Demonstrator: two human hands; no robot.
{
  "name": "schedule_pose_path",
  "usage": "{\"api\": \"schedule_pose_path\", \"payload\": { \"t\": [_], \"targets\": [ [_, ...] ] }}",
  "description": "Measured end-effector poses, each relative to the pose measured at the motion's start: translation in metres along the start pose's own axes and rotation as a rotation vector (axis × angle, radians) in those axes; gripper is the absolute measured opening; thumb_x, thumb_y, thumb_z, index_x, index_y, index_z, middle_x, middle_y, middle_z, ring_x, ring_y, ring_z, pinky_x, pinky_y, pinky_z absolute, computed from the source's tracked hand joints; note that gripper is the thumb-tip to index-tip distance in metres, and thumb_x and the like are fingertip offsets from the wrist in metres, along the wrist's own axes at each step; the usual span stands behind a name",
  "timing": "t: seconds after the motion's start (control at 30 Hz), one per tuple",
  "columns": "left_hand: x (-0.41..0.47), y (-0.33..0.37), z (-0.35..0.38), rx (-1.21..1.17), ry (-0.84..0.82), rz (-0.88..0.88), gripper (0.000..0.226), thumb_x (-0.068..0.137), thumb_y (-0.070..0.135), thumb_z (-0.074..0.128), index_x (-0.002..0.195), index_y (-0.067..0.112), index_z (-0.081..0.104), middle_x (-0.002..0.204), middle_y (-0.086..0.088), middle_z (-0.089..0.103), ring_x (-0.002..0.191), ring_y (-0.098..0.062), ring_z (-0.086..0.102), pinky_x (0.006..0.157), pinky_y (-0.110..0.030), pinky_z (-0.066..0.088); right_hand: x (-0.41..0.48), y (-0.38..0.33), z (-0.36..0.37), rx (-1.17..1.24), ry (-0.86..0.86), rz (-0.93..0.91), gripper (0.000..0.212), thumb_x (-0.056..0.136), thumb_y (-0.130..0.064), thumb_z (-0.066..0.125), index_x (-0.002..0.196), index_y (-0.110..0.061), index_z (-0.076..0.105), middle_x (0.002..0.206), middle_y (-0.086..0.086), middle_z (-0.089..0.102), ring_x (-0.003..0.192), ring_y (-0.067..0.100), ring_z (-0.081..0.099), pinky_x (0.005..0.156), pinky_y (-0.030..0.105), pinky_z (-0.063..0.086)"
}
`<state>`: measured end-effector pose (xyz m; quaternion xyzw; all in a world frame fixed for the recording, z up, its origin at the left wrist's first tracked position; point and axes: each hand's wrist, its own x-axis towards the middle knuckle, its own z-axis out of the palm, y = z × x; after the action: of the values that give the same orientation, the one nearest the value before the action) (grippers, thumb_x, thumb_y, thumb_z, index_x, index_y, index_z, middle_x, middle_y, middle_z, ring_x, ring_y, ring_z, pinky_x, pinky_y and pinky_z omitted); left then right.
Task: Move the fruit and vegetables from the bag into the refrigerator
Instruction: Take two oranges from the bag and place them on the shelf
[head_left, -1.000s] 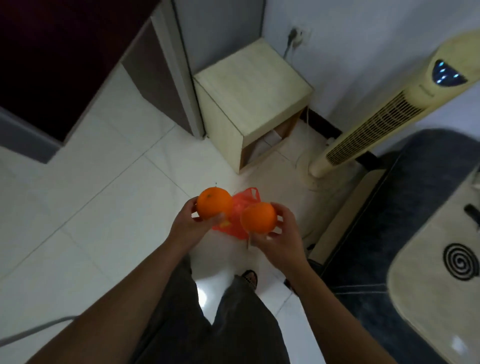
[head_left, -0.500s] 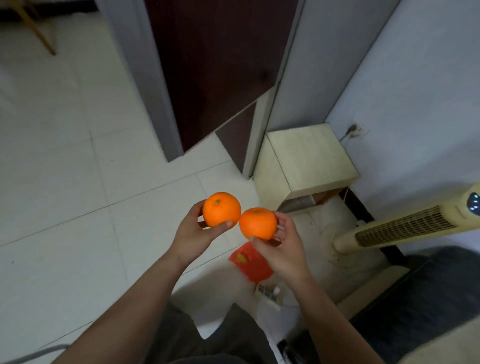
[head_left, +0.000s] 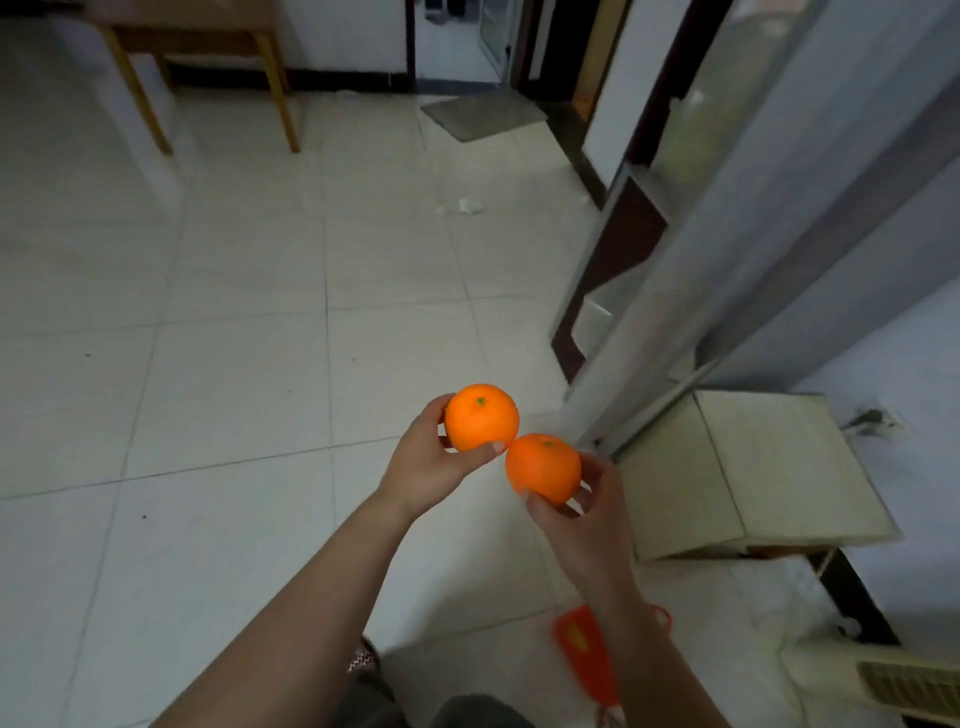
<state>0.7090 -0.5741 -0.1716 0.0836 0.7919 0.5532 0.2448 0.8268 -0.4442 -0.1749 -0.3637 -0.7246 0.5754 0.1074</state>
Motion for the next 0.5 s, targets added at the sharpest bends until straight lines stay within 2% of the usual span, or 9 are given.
{"api": "schedule_pose_path", "payload": {
  "t": [0.17, 0.3, 0.5],
  "targets": [
    [0.048, 0.023, -0.081, 0.034, 0.032, 0.074, 0.073, 0.073, 0.037, 0.077, 0.133, 0.027, 0.037, 0.121, 0.010, 0.043, 0.101, -0.014, 0.050, 0.075, -0.023, 0.041, 0.034, -0.053, 0.069, 0.011, -0.035, -0.055, 0.069, 0.070, -0.016, 0.081, 0.127, -0.022, 0.043, 0.126, -0.006, 0.048, 0.104, 0.016, 0.054, 0.067, 0.014, 0.047],
    [0.091, 0.047, -0.124, 0.036, 0.046, 0.109, 0.074, 0.072, 0.037, 0.077, 0.134, 0.027, 0.036, 0.120, 0.011, 0.042, 0.101, -0.013, 0.049, 0.076, -0.023, 0.040, 0.070, -0.093, 0.103, 0.020, -0.046, -0.114, 0.062, 0.072, -0.020, 0.079, 0.120, -0.031, 0.041, 0.123, -0.007, 0.048, 0.102, 0.012, 0.052, 0.066, 0.012, 0.042],
    [0.170, 0.072, -0.169, 0.016, 0.046, 0.108, 0.074, 0.071, 0.038, 0.077, 0.133, 0.030, 0.037, 0.119, 0.011, 0.043, 0.101, -0.012, 0.050, 0.066, -0.014, 0.040, 0.146, -0.141, 0.144, 0.076, -0.042, -0.183, 0.060, 0.070, -0.027, 0.080, 0.117, -0.034, 0.043, 0.122, -0.008, 0.052, 0.104, 0.013, 0.057, 0.072, 0.018, 0.047]
  ]
}}
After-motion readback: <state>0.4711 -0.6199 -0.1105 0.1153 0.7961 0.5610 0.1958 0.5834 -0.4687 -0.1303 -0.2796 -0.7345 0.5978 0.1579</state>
